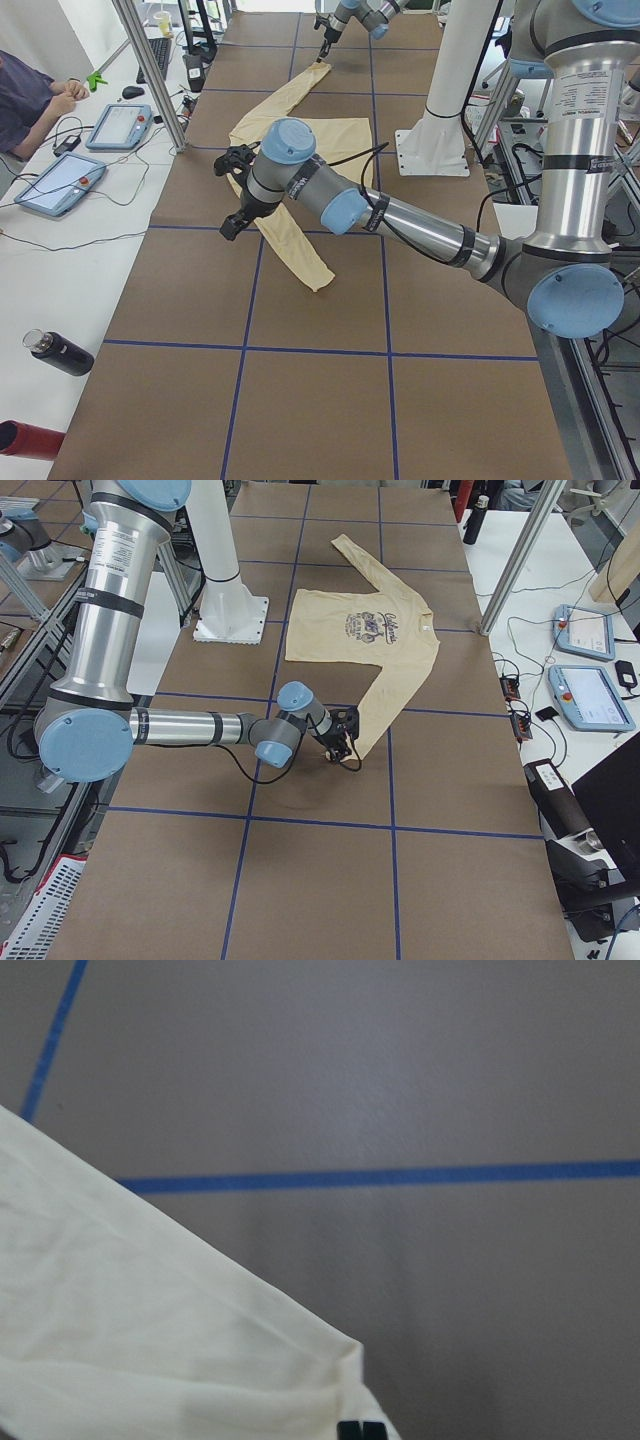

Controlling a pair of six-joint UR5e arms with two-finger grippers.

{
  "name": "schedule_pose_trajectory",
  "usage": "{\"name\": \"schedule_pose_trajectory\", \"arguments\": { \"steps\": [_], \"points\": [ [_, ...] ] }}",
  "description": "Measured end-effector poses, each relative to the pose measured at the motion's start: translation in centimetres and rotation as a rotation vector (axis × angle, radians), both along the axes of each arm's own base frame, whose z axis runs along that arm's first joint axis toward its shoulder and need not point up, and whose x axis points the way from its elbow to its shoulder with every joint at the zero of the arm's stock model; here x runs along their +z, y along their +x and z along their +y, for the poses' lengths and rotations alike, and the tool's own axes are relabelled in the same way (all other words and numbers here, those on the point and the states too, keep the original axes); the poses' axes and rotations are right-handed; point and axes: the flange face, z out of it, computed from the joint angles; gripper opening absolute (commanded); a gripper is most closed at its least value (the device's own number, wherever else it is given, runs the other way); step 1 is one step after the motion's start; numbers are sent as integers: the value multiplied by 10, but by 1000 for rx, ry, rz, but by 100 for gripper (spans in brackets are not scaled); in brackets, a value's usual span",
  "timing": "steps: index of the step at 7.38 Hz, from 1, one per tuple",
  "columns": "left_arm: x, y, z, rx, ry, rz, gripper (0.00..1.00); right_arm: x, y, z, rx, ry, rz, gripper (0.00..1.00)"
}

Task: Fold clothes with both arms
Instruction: 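Carry the grasped sleeve across the shirt chest with the right gripper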

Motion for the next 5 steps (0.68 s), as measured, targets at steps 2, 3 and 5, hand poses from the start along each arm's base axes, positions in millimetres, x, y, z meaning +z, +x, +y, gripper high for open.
{"name": "schedule_pose_trajectory", "arguments": {
  "steps": [2, 3, 5],
  "points": [
    [0, 0, 0, 0, 0, 0, 100, -114, -6, -42, 26, -38, -19, 0],
    [1, 0, 0, 0, 0, -1, 100, -176, -23, -67, 35, -39, -25, 0],
    [2, -1, 0, 0, -2, -1, 100, -293, -80, -96, 50, 14, -75, 0]
  ]
}}
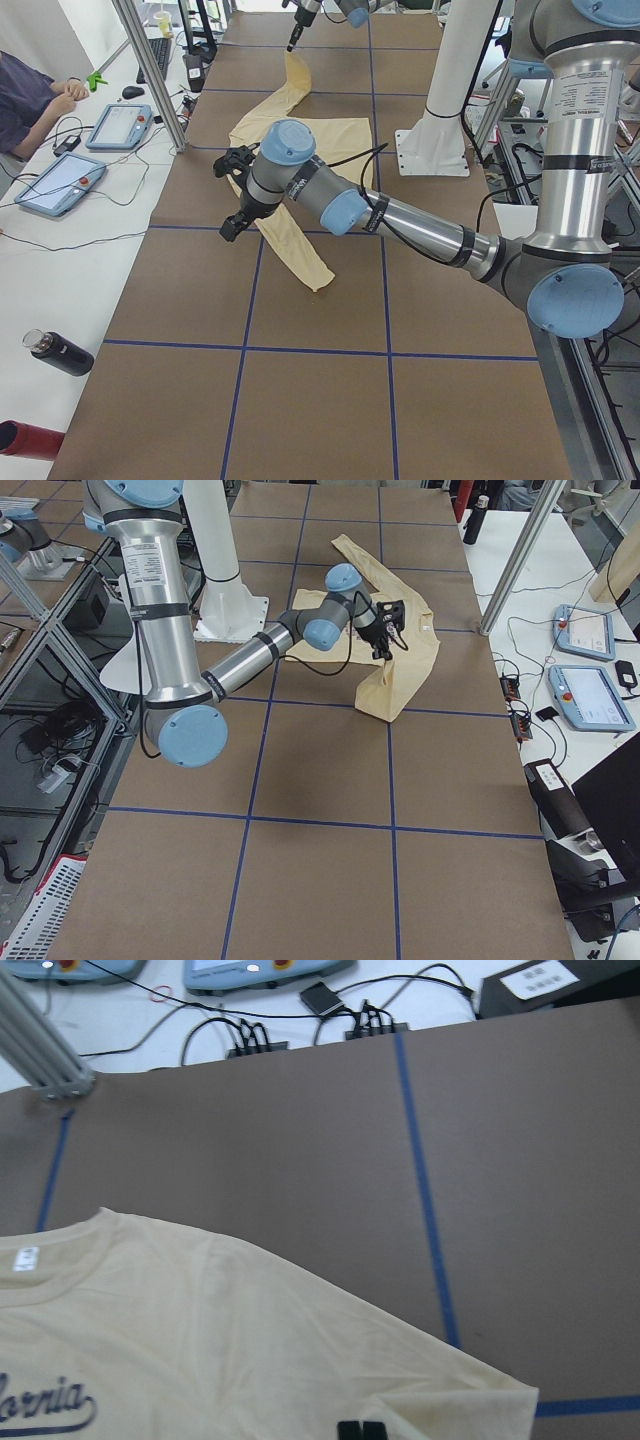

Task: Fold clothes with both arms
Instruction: 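Carry the grasped sleeve across the shirt chest with the right gripper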

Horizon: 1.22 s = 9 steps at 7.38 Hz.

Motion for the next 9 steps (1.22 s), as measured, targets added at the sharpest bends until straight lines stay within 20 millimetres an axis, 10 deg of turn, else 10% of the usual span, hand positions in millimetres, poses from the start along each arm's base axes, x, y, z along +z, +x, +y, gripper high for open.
{"name": "schedule_pose_trajectory", "arguments": {
  "steps": [3, 8, 9],
  "points": [
    [3, 0, -1, 0, -7, 0, 100, -128, -123, -2, 48, 57, -57, 0],
    [10, 1, -3, -4, -26, 1, 100, -332, -324, -82, 176, -113, 30, 0],
    [10, 1, -4, -4, -26, 1, 100, -350, -344, -75, 186, -126, 37, 80]
  ]
}}
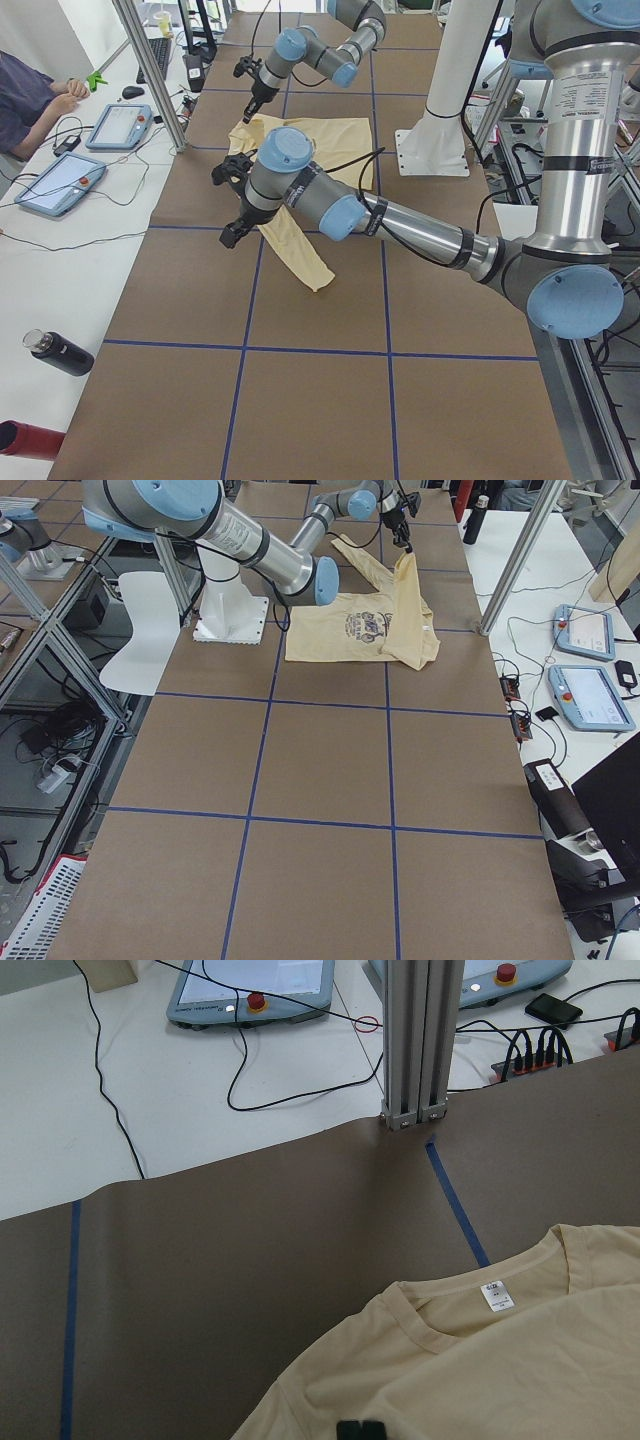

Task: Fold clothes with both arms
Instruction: 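Carry the grasped sleeve across the shirt chest with the right gripper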

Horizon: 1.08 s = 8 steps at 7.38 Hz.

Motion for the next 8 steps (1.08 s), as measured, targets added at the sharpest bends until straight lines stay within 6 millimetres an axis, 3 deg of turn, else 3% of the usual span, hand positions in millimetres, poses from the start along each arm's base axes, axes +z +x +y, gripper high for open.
{"name": "schedule_pose_trajectory", "arguments": {
  "steps": [1, 3, 5, 6, 7, 8],
  "points": [
    [0, 0, 0, 0, -1, 0, 100, -18, -15, 5, 14, -21, -5, 100],
    [2, 0, -1, 0, -4, 0, 100, -48, -24, 7, 34, -51, -14, 100],
    [2, 0, 0, 1, -3, 1, 100, -89, -7, 11, 19, -97, 1, 100],
    [0, 0, 0, 2, 2, 0, 100, -94, 7, 3, 7, -144, 11, 100],
    [-5, 1, 0, 2, 23, 1, 100, -84, 24, -11, -9, -200, 17, 100],
    [-10, 9, 0, 17, 60, 3, 100, -61, 46, -21, -40, -234, 22, 100]
  ]
}}
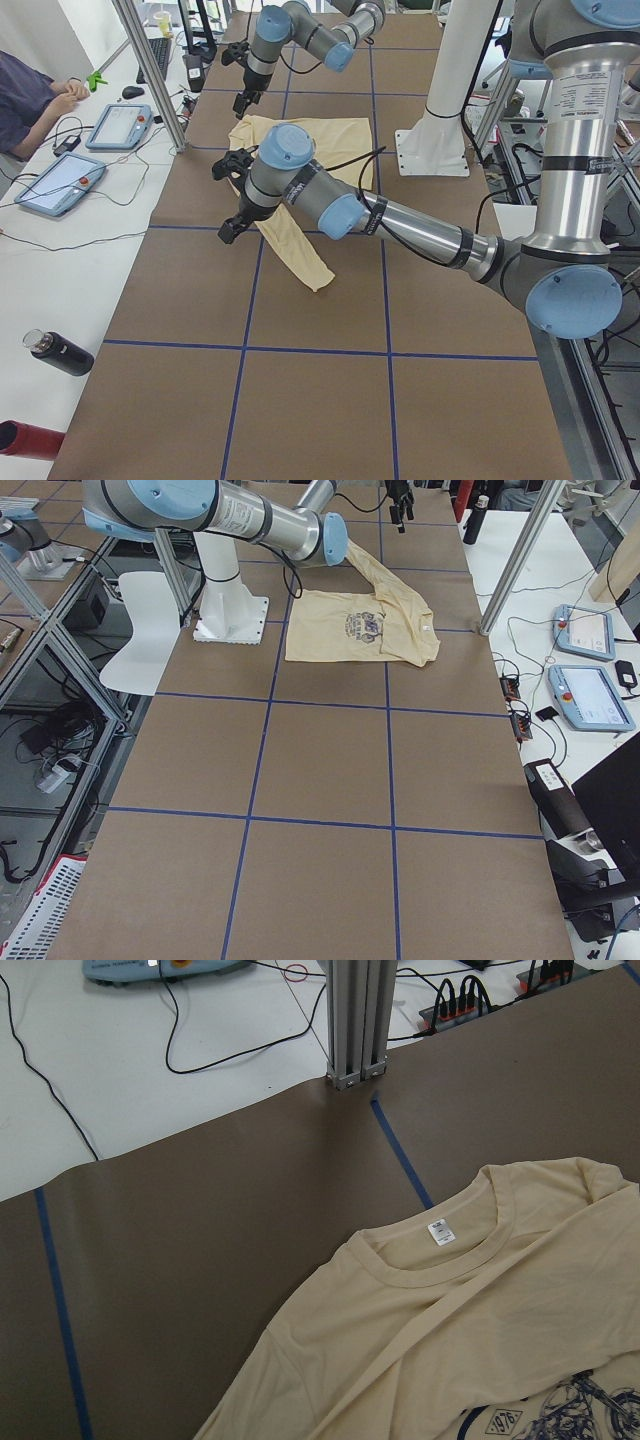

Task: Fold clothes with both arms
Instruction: 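Carry the grasped sleeve across the shirt chest with the right gripper, then release the sleeve and withdraw the right arm from the shirt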

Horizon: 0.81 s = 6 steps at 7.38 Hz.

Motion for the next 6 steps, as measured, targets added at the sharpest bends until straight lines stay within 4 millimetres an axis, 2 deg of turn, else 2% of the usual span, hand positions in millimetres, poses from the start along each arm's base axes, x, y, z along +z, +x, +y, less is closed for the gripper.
{"name": "schedule_pose_trajectory", "arguments": {
  "steps": [1, 3, 4, 6],
  "points": [
    [-3, 22, -1, 35, 18, 6, 100, 32, 25, -5, -46, -1, 4, 100],
    [1, 78, 6, 65, -52, 56, 100, 121, 90, -4, -153, 57, 11, 100],
    [16, 99, 21, 33, -89, 78, 100, 176, 135, 6, -210, 105, 17, 100],
    [52, 130, 54, -50, -128, 120, 100, 298, 255, 42, -353, 195, 56, 100]
  ]
}}
